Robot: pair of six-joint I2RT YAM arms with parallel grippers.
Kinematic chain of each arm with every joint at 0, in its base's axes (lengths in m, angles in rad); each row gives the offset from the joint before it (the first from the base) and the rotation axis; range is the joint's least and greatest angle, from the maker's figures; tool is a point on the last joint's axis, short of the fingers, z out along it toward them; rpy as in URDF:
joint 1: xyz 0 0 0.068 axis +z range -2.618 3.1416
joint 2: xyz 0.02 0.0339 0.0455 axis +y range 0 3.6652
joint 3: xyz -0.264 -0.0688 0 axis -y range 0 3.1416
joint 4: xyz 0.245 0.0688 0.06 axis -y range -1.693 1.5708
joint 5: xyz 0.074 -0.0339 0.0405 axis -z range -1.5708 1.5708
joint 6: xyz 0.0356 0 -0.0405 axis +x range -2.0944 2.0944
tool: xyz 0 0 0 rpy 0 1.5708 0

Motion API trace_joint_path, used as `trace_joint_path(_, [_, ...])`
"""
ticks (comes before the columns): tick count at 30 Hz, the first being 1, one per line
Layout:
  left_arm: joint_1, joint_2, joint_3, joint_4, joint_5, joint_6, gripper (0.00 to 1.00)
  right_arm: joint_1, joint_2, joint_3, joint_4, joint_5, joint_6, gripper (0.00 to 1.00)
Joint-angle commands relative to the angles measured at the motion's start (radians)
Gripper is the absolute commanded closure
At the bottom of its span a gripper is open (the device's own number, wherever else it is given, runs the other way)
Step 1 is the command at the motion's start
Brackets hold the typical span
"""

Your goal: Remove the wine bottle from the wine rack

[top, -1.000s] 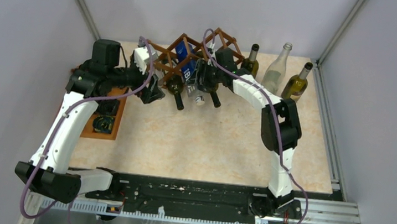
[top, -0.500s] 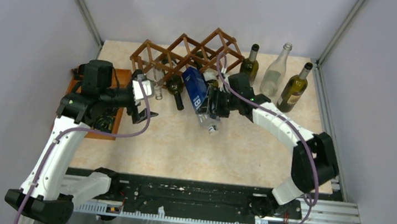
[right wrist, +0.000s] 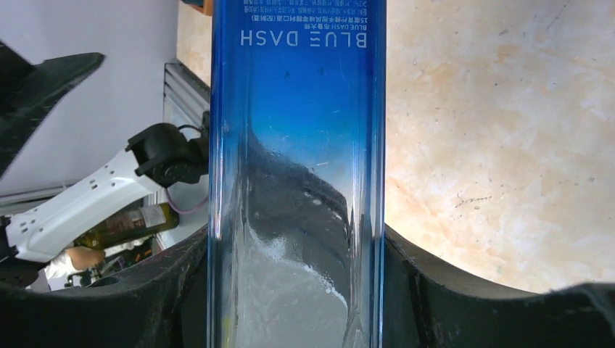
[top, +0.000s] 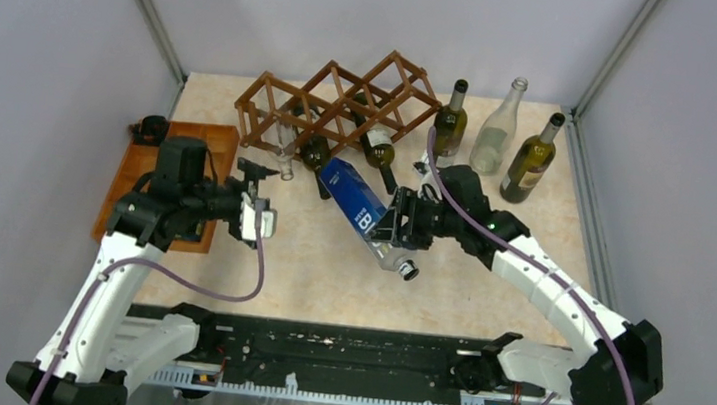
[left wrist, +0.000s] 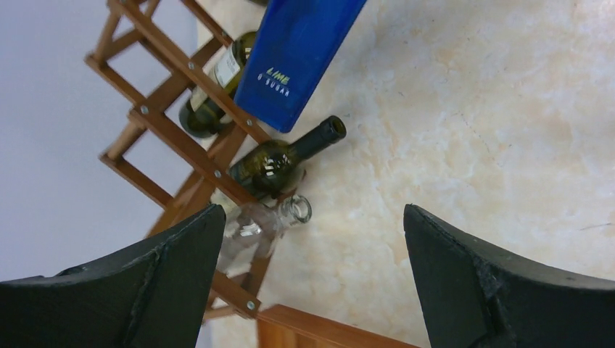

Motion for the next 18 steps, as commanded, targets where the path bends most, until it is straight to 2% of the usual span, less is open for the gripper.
trace_joint_path(1, [-0.039,-0.056,-0.076,0.032,0.051,0.248,0.01,0.024,-0.091,0.055,0.149,-0.078,0.003,1.0])
trace_joint_path(4, [-0.101,-0.067,-0.122,0.081,0.017,0.304,0.01,0.058,-0.091,0.077,0.128,-0.077,0.005,1.0])
trace_joint_path(9, [-0.248,-0.024,-0.13,0.162,-0.085,0.257,0.01,0.13,-0.078,0.122,0.099,-0.057,0.003,1.0])
trace_joint_path(18, [-0.408,0.057,-0.137,0.189,-0.18,0.139,0.01,0.235,-0.06,0.19,0.073,-0.015,-0.01,1.0])
